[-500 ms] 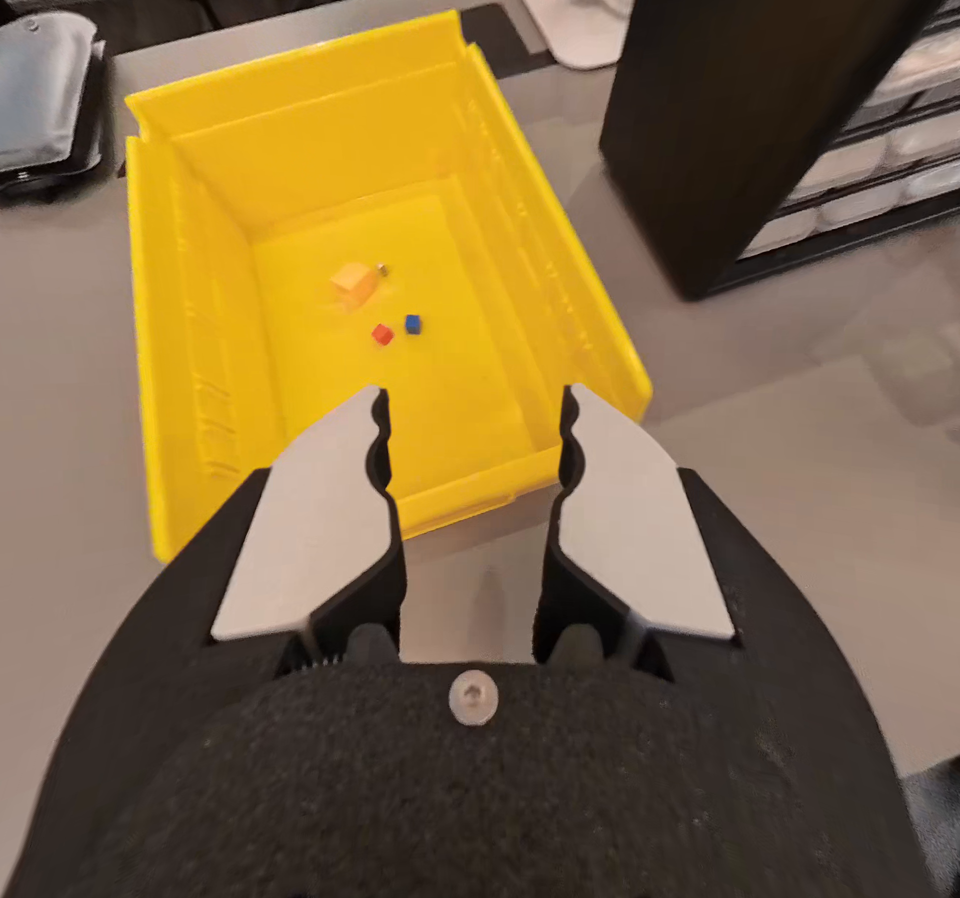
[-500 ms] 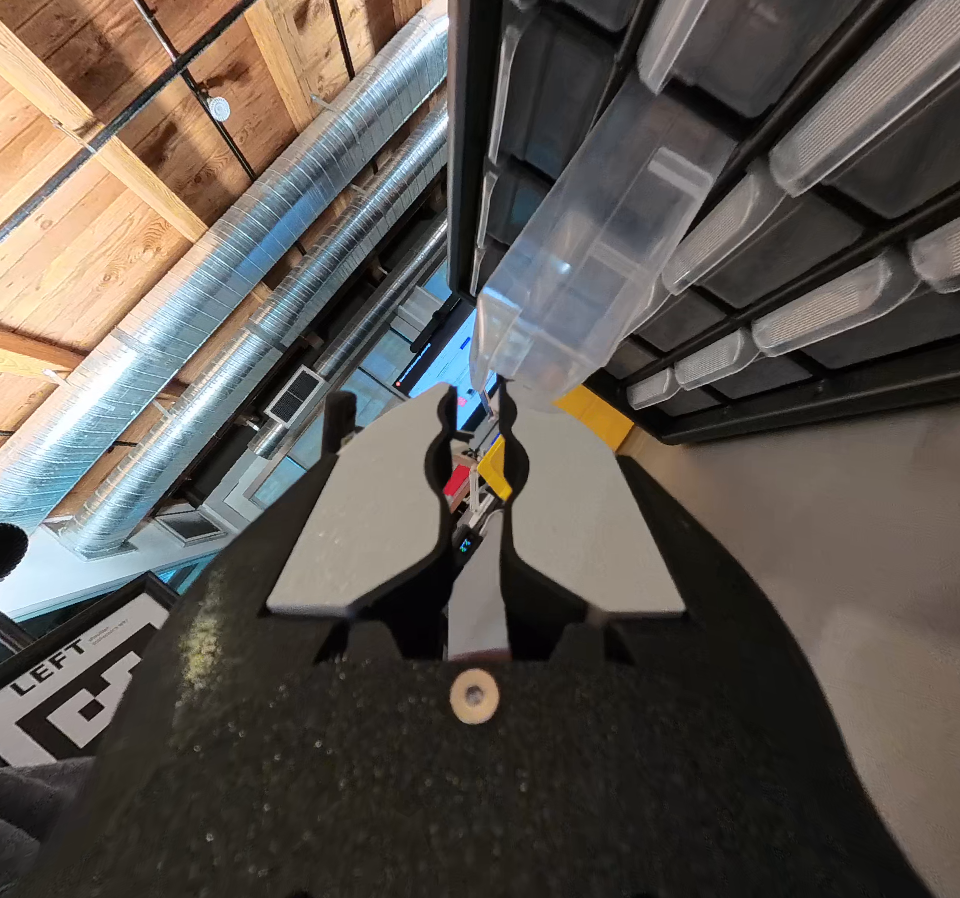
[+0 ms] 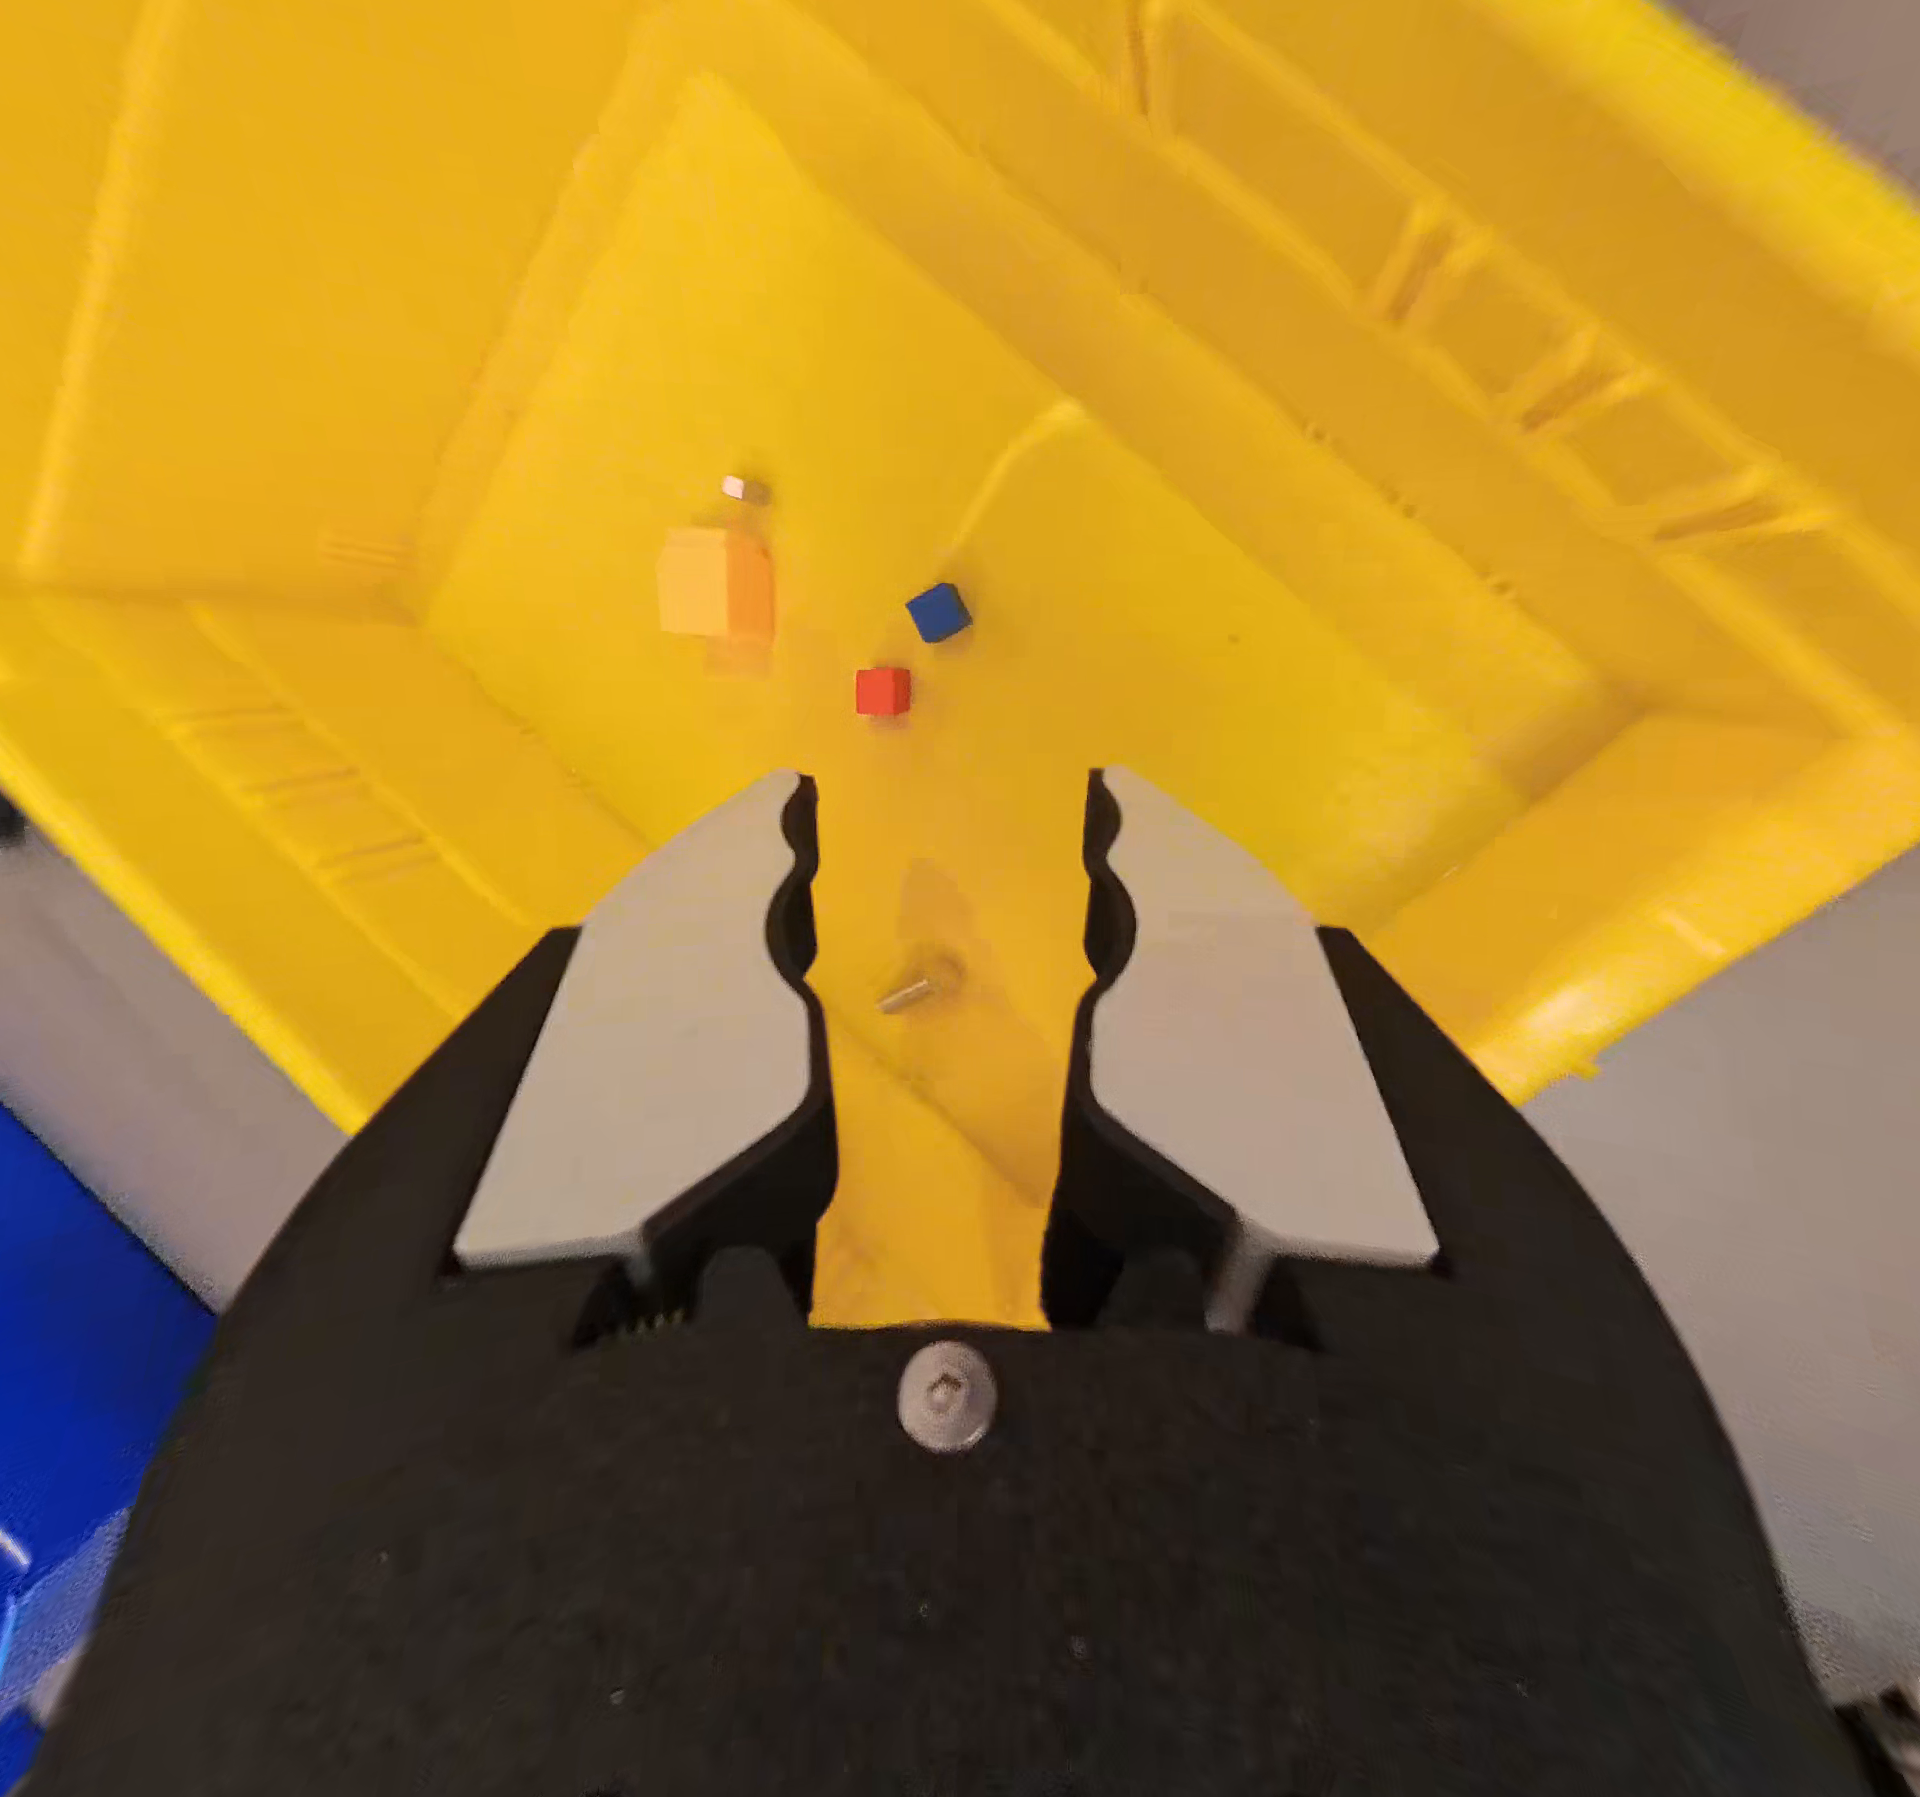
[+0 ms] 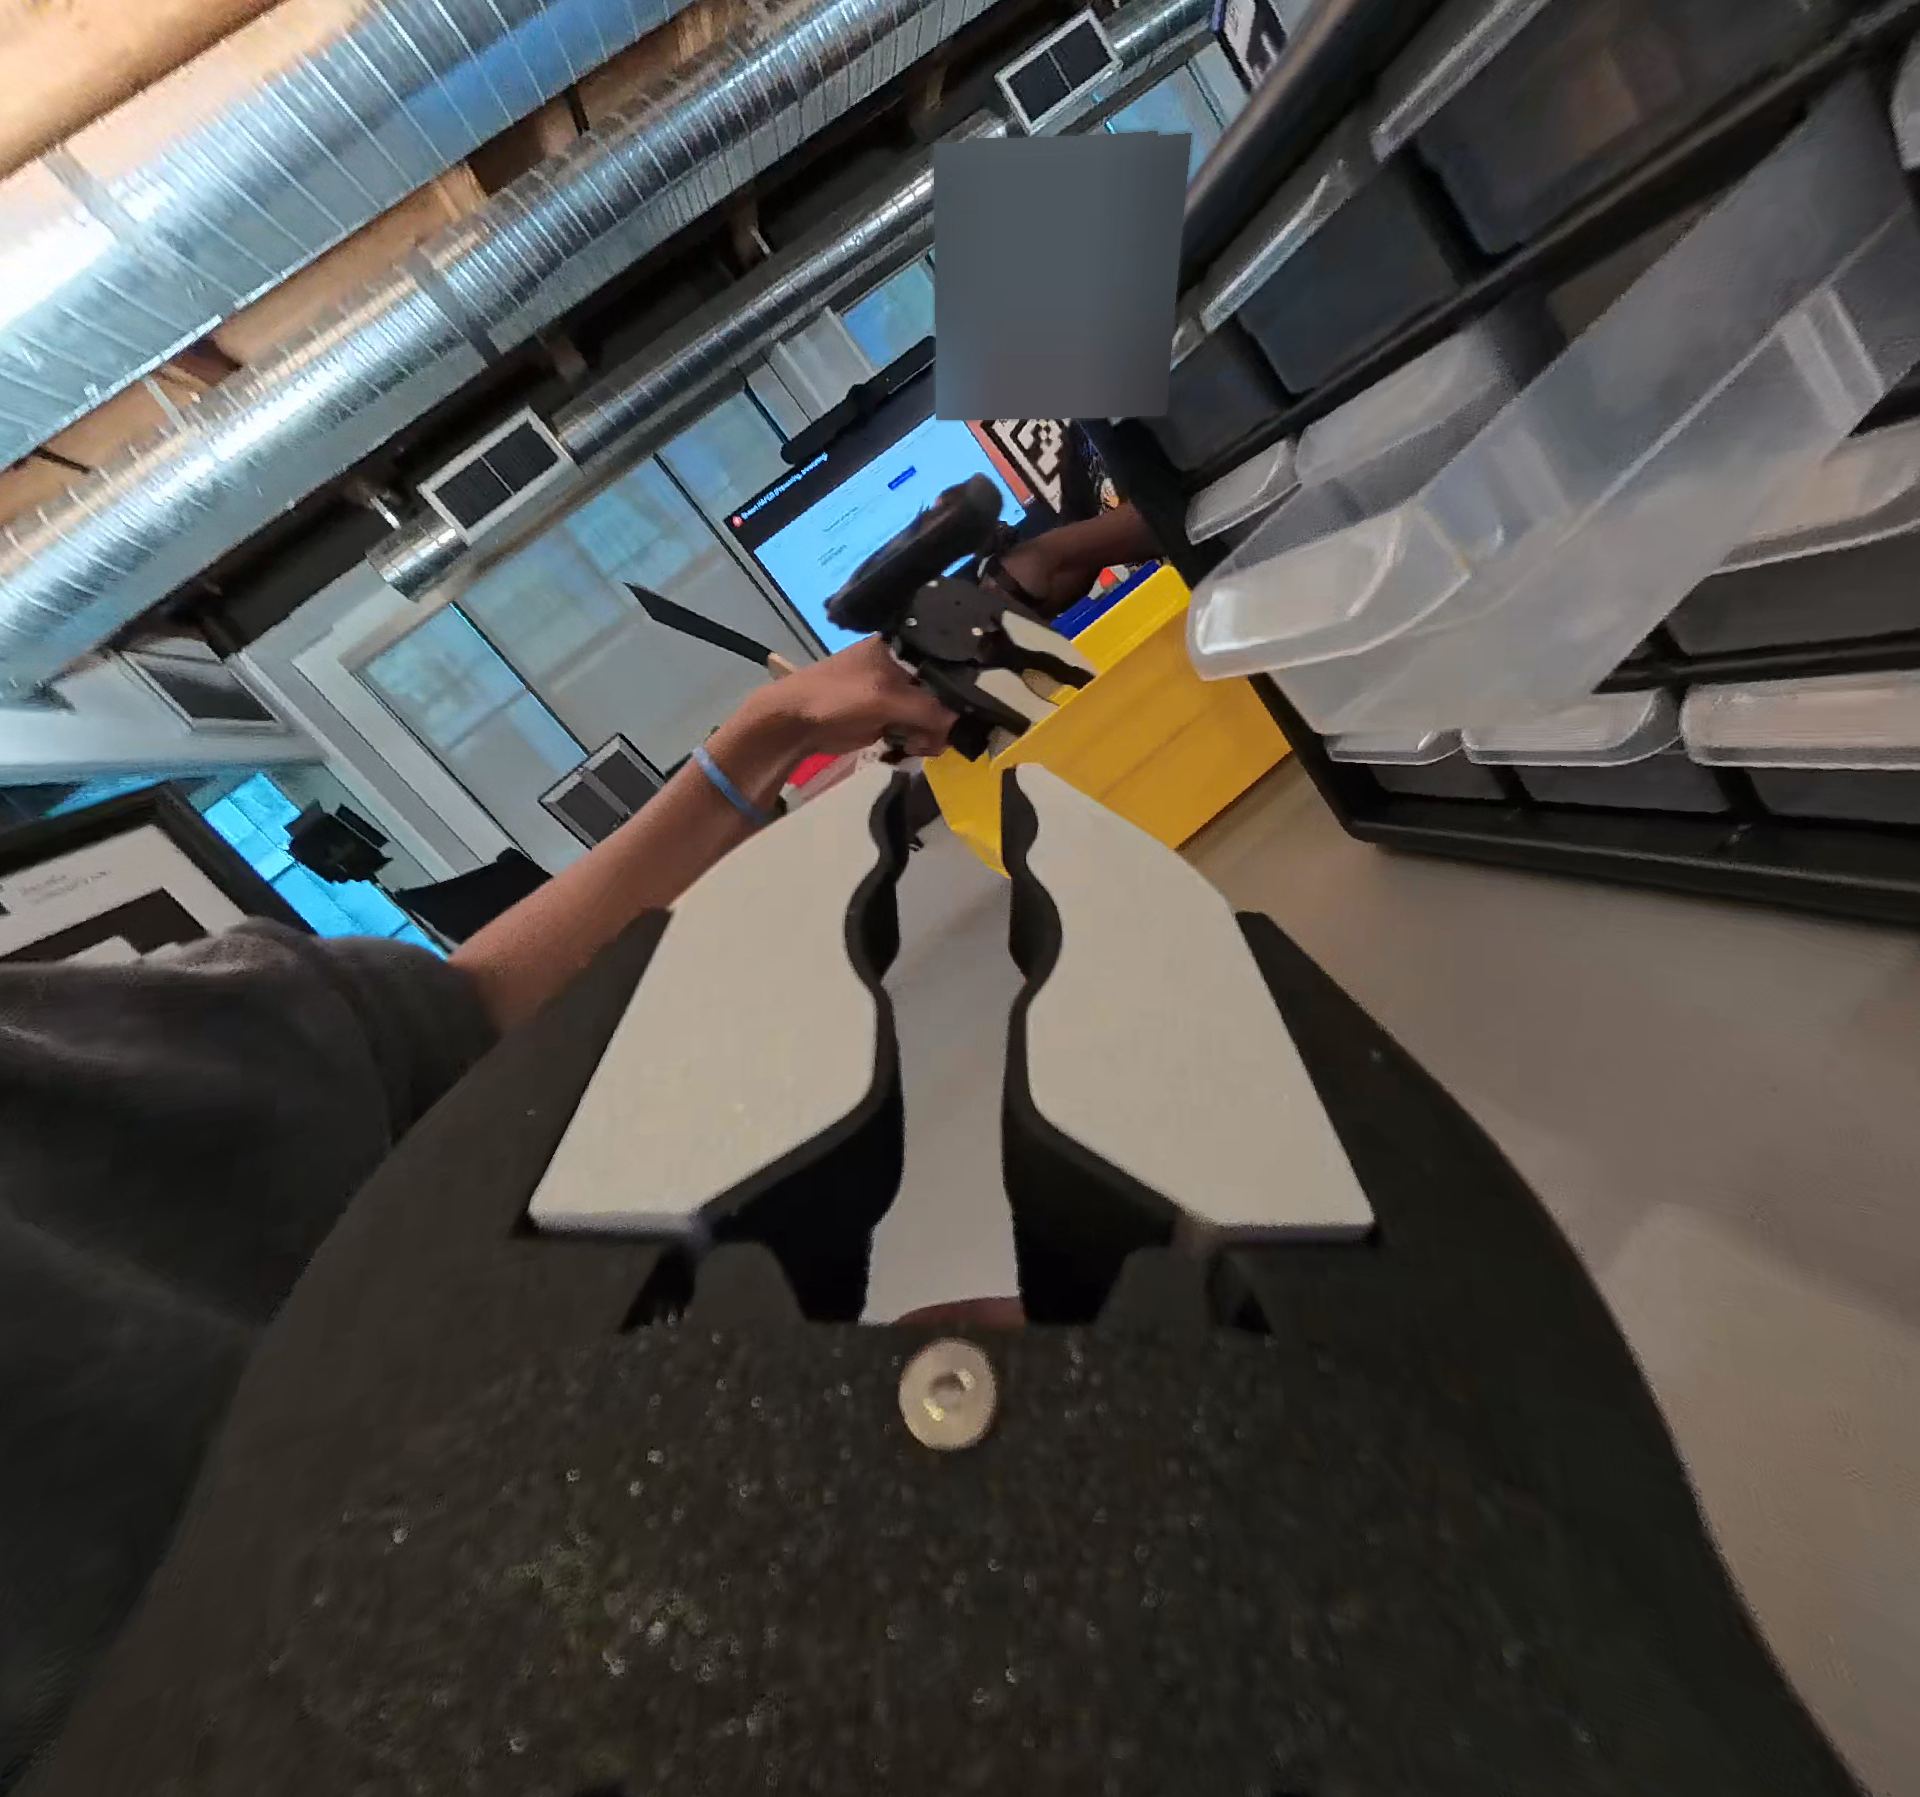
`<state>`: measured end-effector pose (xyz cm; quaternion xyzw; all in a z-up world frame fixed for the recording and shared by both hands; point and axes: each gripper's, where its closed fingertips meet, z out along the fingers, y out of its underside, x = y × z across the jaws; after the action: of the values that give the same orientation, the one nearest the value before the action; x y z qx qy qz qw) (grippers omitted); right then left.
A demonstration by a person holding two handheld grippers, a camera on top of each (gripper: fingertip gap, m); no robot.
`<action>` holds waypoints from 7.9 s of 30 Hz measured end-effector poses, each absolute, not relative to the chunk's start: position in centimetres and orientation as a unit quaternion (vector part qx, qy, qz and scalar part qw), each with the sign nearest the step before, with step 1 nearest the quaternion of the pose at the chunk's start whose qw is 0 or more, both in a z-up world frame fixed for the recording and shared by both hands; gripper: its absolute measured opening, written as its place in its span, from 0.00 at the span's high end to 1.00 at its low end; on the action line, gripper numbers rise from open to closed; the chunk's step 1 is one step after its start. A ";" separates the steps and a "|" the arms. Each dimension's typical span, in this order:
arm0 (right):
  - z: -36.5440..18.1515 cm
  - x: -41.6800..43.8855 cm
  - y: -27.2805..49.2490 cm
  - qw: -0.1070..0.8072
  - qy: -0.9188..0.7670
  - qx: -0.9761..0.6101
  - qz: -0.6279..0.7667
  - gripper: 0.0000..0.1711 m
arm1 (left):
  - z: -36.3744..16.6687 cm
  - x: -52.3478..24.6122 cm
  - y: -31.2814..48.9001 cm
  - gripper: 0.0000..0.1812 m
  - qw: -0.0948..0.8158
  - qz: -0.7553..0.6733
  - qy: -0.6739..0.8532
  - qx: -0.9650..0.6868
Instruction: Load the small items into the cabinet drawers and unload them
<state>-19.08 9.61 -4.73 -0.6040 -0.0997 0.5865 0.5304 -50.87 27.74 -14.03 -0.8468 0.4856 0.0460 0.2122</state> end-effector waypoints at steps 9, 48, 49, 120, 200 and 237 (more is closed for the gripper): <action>-4.8 -18.4 9.9 0.542 -0.120 -0.607 0.569 0.91 | -17.1 -51.5 31.3 0.79 0.144 0.037 0.465 -0.873; -9.8 -14.5 14.4 0.592 -0.228 -0.719 0.285 0.81 | 1.3 -26.0 18.1 0.94 0.292 -0.114 0.693 -0.649; -9.9 -14.6 14.5 0.591 -0.226 -0.719 0.288 0.81 | 1.4 -24.2 17.6 0.94 0.292 -0.116 0.705 -0.636; -8.7 -15.8 12.4 0.575 -0.254 -0.710 0.317 0.80 | -7.8 -14.3 19.0 0.94 0.118 -0.024 0.302 -0.946; -7.6 -15.4 17.1 0.671 -0.130 -0.727 0.066 1.00 | -12.1 -28.6 8.9 0.67 0.517 -0.223 0.246 -0.789; -9.0 -16.7 18.7 0.628 -0.215 -0.739 0.120 0.91 | -13.0 -30.2 10.0 0.67 0.491 -0.249 0.208 -0.809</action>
<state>-16.65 18.67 -8.95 -0.7386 -0.2151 0.1202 0.6275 -30.20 10.02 -13.04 -0.8085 0.2083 -0.2490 0.4909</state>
